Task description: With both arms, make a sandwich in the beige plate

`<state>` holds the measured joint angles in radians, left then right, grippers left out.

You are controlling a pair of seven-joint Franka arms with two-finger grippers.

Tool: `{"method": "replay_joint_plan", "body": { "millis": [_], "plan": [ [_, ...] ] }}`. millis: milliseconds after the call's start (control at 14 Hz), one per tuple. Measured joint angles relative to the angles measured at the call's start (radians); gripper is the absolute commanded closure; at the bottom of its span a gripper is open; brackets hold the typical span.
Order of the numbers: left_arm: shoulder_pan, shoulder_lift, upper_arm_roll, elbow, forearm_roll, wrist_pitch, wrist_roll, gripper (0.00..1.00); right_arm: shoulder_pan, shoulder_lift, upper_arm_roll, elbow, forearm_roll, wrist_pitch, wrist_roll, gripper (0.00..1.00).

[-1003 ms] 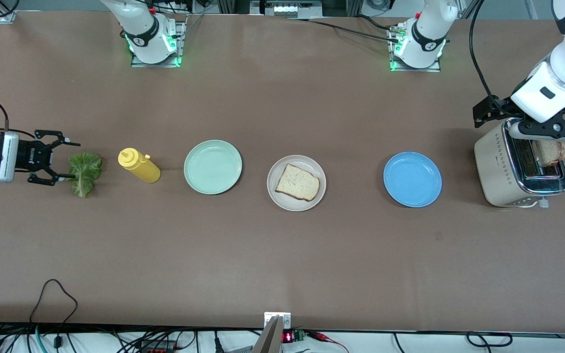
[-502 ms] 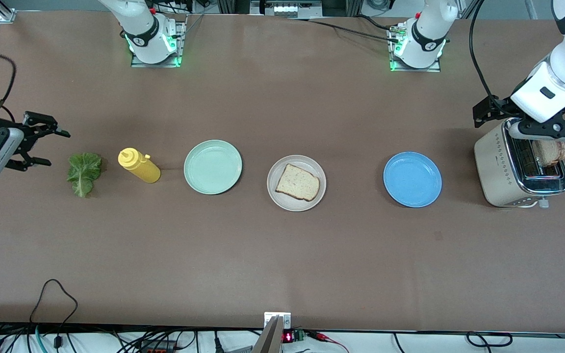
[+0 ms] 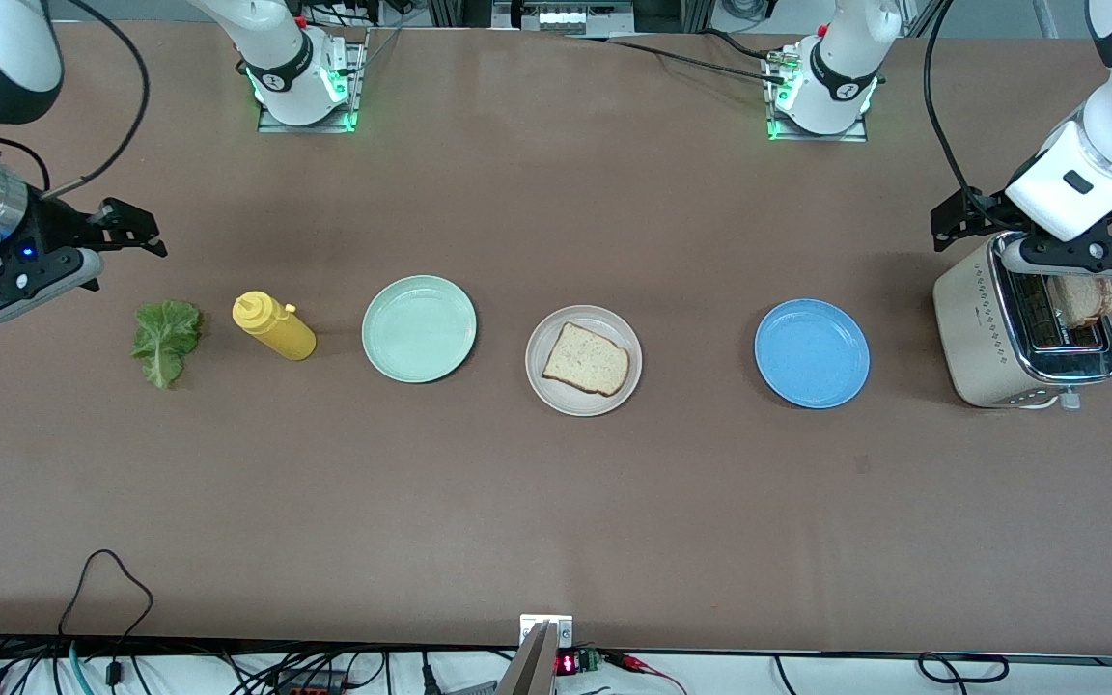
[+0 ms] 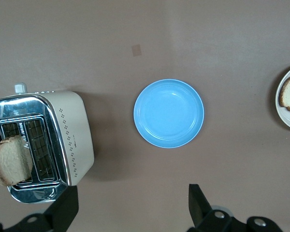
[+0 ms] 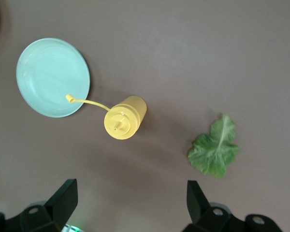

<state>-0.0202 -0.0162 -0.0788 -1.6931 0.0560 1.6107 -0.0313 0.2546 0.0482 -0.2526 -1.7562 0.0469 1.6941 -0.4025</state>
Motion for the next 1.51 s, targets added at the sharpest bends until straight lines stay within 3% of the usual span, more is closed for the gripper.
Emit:
{"method": "replay_joint_plan", "body": {
  "millis": [358,932,1075,1290,1505],
  "plan": [
    [0.0,0.0,0.0,0.0,0.0,0.0,0.0,0.0,0.031,-0.019,0.0,0.03,-0.015,0.015,0.261,0.0],
    [0.0,0.0,0.0,0.0,0.0,0.0,0.0,0.0,0.026,-0.018,0.004,0.167,-0.015,0.017,0.329,0.0],
    [0.0,0.0,0.001,0.0,0.0,-0.004,0.0,0.0,-0.04,-0.019,0.074,0.177,-0.015,-0.003,0.398,0.0],
    [0.0,0.006,0.007,0.0,0.0,-0.054,-0.004,0.0,-0.219,-0.019,0.27,0.179,-0.015,-0.039,0.486,0.0],
    [0.01,0.045,0.016,0.0,0.003,-0.08,-0.006,0.0,-0.262,-0.022,0.309,0.182,-0.017,-0.047,0.491,0.0]
  ]
}}
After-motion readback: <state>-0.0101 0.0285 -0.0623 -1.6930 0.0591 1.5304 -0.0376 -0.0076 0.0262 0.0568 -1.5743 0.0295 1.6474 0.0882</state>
